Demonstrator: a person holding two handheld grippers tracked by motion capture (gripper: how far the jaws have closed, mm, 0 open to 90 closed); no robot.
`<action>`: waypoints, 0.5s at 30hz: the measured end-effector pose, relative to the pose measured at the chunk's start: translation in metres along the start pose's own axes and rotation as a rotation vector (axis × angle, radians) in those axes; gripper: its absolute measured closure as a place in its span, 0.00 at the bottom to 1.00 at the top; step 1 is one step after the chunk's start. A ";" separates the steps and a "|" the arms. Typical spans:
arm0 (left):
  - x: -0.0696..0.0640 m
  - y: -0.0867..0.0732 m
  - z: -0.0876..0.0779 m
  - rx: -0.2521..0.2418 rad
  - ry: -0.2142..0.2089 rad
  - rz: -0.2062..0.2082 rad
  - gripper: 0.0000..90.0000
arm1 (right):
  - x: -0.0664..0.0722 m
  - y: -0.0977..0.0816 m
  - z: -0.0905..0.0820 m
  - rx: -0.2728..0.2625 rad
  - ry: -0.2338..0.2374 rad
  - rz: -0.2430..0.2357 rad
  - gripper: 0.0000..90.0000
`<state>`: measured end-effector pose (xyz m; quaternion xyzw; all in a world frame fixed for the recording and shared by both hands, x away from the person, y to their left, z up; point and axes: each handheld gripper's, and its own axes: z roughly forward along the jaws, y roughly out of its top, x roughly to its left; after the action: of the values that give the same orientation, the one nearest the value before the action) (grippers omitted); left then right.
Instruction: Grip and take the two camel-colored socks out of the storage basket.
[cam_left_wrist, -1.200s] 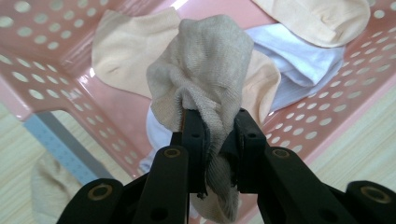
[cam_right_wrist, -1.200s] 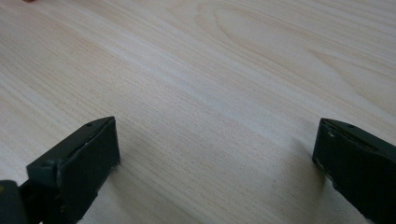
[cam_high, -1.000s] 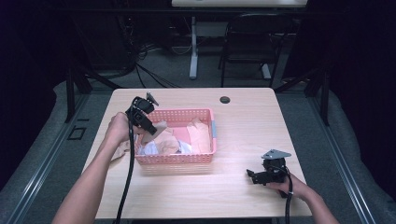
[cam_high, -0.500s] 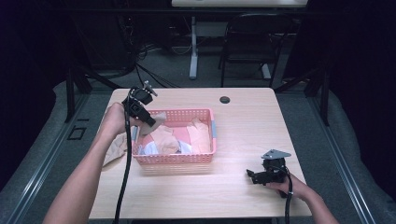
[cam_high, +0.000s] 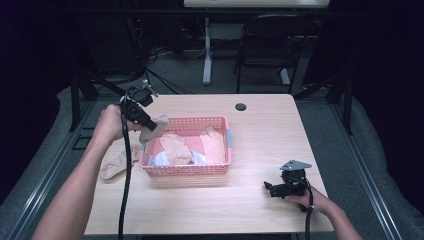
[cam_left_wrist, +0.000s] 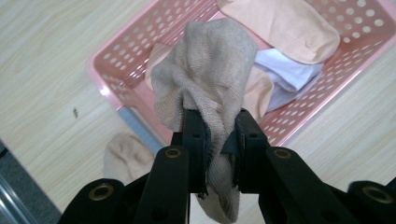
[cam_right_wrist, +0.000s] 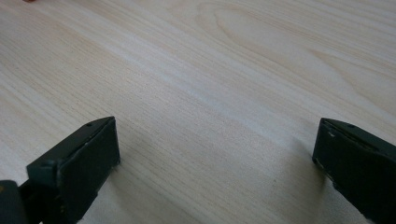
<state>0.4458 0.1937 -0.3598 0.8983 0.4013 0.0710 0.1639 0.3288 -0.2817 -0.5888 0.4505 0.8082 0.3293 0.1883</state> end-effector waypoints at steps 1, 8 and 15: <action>0.002 -0.002 -0.002 0.001 0.005 -0.004 0.86 | 0.000 0.000 0.000 0.001 0.000 0.000 0.00; 0.020 -0.023 -0.018 0.001 0.033 -0.053 0.86 | 0.000 0.000 0.000 0.001 0.001 0.000 0.00; 0.033 -0.042 -0.033 -0.017 0.061 -0.091 0.86 | 0.000 0.000 0.000 -0.001 0.005 0.003 0.00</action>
<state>0.4300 0.2529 -0.3442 0.8752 0.4460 0.0940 0.1622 0.3287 -0.2816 -0.5888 0.4507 0.8079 0.3310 0.1861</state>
